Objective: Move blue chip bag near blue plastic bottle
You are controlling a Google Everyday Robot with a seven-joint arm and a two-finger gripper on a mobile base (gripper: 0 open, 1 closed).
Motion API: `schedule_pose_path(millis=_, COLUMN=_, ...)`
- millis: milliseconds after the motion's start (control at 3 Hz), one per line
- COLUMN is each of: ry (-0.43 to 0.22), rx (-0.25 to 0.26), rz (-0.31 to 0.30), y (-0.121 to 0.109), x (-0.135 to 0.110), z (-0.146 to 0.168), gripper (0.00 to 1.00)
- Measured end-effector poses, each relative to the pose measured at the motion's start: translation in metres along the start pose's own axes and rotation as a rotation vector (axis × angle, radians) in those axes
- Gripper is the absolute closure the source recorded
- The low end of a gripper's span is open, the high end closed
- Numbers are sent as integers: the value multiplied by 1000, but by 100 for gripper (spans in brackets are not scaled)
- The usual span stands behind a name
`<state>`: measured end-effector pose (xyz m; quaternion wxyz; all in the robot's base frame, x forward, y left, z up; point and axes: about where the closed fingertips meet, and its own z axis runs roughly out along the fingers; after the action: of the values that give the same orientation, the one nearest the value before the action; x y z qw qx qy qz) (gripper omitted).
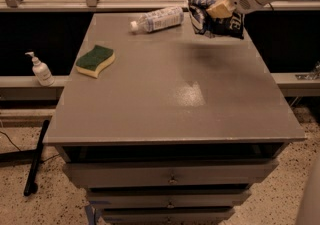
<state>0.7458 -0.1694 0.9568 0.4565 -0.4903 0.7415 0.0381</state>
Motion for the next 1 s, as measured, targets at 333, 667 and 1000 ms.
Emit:
schedule_pose_path(millis=333, ry=-32, rx=4, rz=-2, y=-27, x=-4, z=41, gripper=100)
schedule_pose_path(millis=667, ry=-36, rx=-15, rz=-18, y=-37, x=-6, z=69, gripper=100)
schedule_pose_path(millis=1000, ry=-9, rx=-39, rz=-31, y=-37, x=2, z=83, gripper=100)
